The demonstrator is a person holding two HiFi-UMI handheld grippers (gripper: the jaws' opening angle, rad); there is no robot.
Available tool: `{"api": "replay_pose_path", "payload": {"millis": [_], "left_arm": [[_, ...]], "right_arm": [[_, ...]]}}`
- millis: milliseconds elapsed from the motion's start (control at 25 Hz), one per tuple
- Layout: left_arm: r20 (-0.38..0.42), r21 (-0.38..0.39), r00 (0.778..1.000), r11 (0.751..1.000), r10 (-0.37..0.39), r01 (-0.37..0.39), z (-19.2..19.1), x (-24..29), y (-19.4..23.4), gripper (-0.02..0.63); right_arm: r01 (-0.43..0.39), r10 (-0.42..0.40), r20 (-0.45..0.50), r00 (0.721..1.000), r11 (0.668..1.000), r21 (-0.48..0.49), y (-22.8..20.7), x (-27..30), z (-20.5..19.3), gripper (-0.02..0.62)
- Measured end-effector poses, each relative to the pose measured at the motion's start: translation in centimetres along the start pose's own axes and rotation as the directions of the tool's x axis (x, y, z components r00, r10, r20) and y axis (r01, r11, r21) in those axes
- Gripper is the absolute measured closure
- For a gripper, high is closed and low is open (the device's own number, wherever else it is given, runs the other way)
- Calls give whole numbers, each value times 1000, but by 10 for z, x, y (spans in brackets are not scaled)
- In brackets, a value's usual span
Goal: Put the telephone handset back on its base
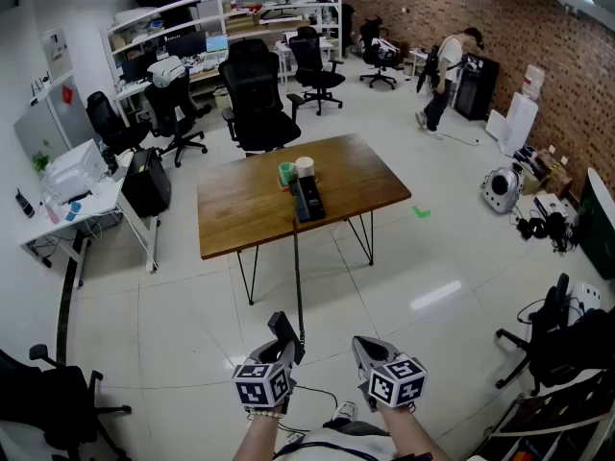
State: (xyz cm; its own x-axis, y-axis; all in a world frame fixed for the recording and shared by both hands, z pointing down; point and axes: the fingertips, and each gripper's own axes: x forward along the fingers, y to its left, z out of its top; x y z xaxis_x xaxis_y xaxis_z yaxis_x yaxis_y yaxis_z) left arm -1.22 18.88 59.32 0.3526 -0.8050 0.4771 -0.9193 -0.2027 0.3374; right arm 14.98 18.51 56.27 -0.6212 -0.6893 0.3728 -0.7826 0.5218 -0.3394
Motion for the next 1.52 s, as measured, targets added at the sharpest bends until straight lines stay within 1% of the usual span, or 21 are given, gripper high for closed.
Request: {"api": "replay_pose_path", "payload": {"millis": [480, 720, 920, 1160, 1520], "left_arm": [[13, -12, 999, 999, 35, -35, 13, 40, -19, 535], [20, -22, 999, 999, 44, -44, 19, 49, -19, 535], [7, -25, 999, 999, 36, -36, 23, 62, -16, 535], [-13, -27, 1000, 999, 23, -23, 34, 86, -2, 536], [-49, -40, 999, 999, -2, 0, 64, 130, 38, 535]], "right_arm": [[-29, 28, -13, 1000, 1000, -11, -48, 8, 17, 585], [-41, 41, -19, 999, 999, -17, -55, 15, 22, 584], [-42, 42, -32, 999, 999, -3, -63, 26, 21, 586], [-23, 23, -32, 999, 1000, 1, -74, 52, 33, 586], [5, -5, -36, 999, 1000, 6, -86, 110, 65, 584]]}}
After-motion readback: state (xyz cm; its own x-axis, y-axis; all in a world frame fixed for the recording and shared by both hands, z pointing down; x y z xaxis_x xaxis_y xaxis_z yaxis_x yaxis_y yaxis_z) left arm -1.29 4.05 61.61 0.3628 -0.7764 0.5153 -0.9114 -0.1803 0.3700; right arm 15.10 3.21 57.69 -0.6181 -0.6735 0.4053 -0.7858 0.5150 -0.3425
